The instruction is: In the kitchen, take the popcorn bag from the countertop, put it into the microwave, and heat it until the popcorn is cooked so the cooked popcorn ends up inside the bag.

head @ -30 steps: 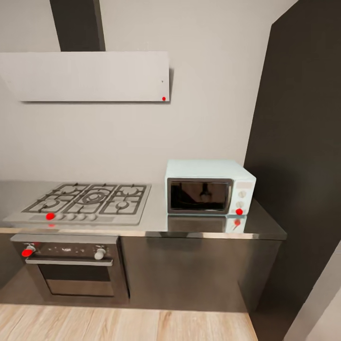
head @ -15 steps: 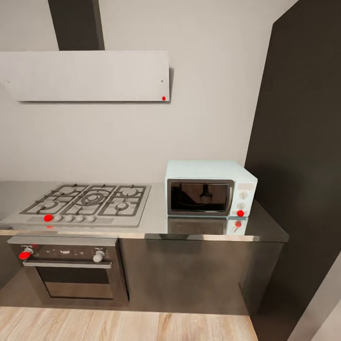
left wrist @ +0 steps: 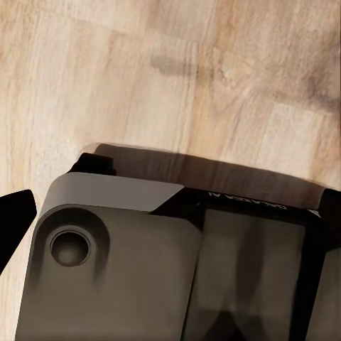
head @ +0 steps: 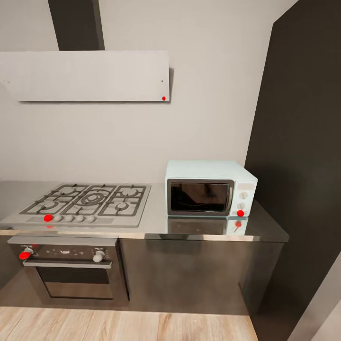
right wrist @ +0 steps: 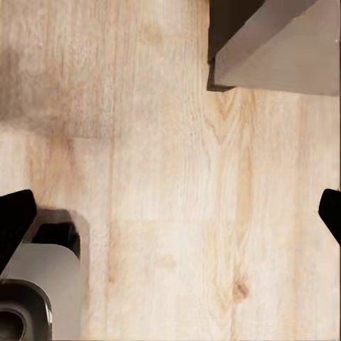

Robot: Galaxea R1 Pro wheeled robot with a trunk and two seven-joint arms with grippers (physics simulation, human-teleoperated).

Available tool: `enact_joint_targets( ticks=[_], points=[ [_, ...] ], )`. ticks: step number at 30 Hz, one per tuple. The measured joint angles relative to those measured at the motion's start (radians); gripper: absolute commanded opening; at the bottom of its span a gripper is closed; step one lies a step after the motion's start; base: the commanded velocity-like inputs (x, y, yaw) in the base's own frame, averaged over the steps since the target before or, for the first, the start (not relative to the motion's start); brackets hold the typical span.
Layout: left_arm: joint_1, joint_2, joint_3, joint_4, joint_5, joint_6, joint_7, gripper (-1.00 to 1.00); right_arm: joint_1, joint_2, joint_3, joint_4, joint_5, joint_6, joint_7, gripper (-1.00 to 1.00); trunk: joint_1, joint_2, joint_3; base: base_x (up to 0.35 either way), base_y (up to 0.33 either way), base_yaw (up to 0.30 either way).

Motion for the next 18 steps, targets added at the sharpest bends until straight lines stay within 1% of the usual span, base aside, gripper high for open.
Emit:
enact_joint_targets(
  ticks=[2,3,4,5,7,8,11,12,13,14,15,18],
  points=[
    [0.000,0.000,0.000,0.000,0.000,0.000,0.000,1.00,0.000,0.002,0.000,-0.155,-0.003,0.090,0.005,1.00,0.000,0.000,0.000,0.000,0.000,0.000],
    [0.000,0.000,0.000,0.000,0.000,0.000,0.000,1.00,-0.001,0.007,-0.001,-0.254,-0.009,0.165,0.011,1.00,0.000,0.000,0.000,0.000,0.000,0.000],
    [0.000,0.000,0.000,0.000,0.000,0.000,0.000,1.00,-0.001,0.019,-0.003,-0.363,-0.010,0.249,0.023,1.00,0.000,0.000,0.000,0.000,0.000,0.000],
    [0.000,0.000,0.000,0.000,0.000,0.000,0.000,1.00,-0.001,0.030,-0.005,-0.460,-0.011,0.317,0.038,1.00,0.000,0.000,0.000,0.000,0.000,0.000],
    [0.000,0.000,0.000,0.000,0.001,0.000,0.001,1.00,-0.002,0.046,-0.003,-0.575,-0.012,0.396,0.050,1.00,0.000,0.000,0.000,0.000,0.000,0.000],
    [0.000,0.000,0.000,0.000,0.001,0.000,0.001,1.00,-0.002,0.072,-0.002,-0.676,-0.012,0.481,0.056,1.00,0.000,0.000,0.000,0.000,0.000,0.000],
    [0.000,0.000,0.001,0.000,0.002,0.000,0.001,1.00,0.000,0.116,0.001,-0.927,-0.012,0.682,0.060,1.00,0.000,0.000,0.000,0.000,0.000,0.000],
    [0.000,-0.001,0.000,0.000,0.002,0.000,0.001,1.00,0.003,0.128,0.003,-0.981,-0.012,0.720,0.062,1.00,0.000,0.000,0.000,0.000,0.000,0.000],
    [0.000,-0.001,0.000,0.000,0.002,0.000,0.001,1.00,0.003,0.144,0.012,-1.044,-0.012,0.774,0.067,1.00,0.000,0.000,0.000,0.000,0.000,0.000],
    [0.000,-0.001,0.000,0.000,0.002,0.000,0.001,1.00,0.000,0.150,0.020,-1.076,-0.012,0.810,0.069,1.00,0.000,0.000,0.000,0.000,0.000,0.000],
    [0.000,-0.002,0.000,0.000,0.001,0.000,0.001,1.00,-0.032,0.158,0.031,-1.110,-0.012,0.877,0.071,1.00,0.000,0.000,0.000,0.000,0.000,0.000],
    [0.000,-0.003,0.000,0.000,0.000,0.000,0.001,1.00,-0.130,0.163,0.038,-1.127,-0.011,0.959,0.072,1.00,0.000,0.000,0.000,0.000,0.000,0.000]
  ],
)
